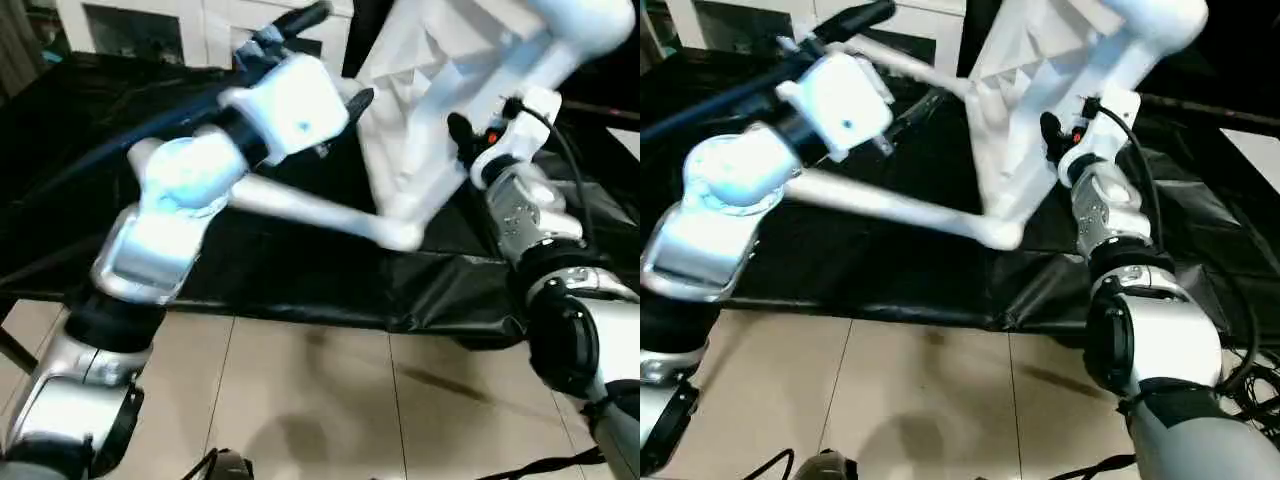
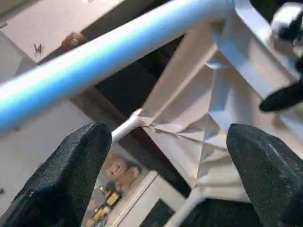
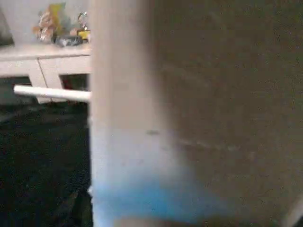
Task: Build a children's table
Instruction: Flip table
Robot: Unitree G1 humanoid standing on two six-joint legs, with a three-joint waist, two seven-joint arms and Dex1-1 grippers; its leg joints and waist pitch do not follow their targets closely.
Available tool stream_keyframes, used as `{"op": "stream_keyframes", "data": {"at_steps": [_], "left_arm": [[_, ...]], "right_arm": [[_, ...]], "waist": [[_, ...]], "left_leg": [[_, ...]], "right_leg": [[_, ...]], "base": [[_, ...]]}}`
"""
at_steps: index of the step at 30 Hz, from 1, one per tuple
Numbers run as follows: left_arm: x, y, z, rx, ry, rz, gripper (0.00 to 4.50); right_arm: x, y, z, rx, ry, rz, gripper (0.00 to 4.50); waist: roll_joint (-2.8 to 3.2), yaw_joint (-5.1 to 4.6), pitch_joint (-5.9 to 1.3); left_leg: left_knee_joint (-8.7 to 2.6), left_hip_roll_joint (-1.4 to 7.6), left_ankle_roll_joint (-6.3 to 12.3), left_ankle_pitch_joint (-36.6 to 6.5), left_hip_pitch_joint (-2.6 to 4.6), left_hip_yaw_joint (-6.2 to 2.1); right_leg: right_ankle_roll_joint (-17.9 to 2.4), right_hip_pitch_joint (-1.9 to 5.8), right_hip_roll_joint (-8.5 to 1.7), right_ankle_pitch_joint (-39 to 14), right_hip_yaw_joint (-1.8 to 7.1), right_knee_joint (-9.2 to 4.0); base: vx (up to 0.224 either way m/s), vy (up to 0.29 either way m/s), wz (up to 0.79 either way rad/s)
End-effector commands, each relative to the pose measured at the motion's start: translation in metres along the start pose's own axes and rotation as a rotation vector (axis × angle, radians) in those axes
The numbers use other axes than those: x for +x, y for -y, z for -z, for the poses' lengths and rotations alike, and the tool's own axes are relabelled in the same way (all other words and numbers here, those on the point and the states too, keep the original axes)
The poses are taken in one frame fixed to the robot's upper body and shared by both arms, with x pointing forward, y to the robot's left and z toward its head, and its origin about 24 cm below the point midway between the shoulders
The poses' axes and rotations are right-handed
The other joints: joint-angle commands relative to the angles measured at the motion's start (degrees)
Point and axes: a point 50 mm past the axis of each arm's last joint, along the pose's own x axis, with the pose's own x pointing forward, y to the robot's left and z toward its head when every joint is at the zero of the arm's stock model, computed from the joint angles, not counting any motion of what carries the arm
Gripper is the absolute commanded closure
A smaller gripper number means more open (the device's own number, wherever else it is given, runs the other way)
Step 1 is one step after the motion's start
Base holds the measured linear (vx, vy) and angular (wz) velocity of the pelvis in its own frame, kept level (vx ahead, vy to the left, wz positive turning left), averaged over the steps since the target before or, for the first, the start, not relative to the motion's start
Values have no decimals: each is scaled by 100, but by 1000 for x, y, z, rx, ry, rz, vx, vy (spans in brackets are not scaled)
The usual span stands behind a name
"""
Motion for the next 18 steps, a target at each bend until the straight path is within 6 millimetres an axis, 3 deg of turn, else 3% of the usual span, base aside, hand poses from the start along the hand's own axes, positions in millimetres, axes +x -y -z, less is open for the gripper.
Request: {"op": "stream_keyframes", "data": {"at_steps": [1, 5, 9, 17, 18], "left_arm": [[6, -13, -5, 80, 17, -49, 0], [11, -38, 3, 182, -9, -142, 0], [11, -58, 11, 267, -54, -204, 0], [18, -69, 20, 343, -81, -227, 0], [19, -69, 27, 336, -112, -214, 0]], "right_arm": [[2, 6, -25, -49, 81, 9, 248], [2, 4, -29, -95, 91, -26, 253], [2, -2, -29, -136, 94, -89, 254], [2, -8, -23, -168, 82, -136, 255], [2, -8, -24, -177, 86, -143, 255]], "waist": [[68, -29, -522], [66, 5, -526], [68, 4, -543], [88, 4, -541], [145, 9, -540]], "left_leg": [[-348, 130, -347, -889, 190, -70], [-340, 135, -311, -837, 205, -65], [-322, 126, -257, -629, 170, -72], [-321, 135, -254, -662, 187, -73], [-323, 135, -269, -682, 189, -80]], "right_leg": [[-1029, 230, -334, -254, 210, -315], [-1104, 228, -340, -92, 207, -292], [-1156, 247, -329, 179, 193, -255], [-1268, 239, -354, 211, 198, -257], [-1279, 233, -357, 216, 199, -251]], "base": [[0, 0, 0], [0, 0, 0], [0, 0, 0], [0, 0, 0], [0, 0, 0]]}}
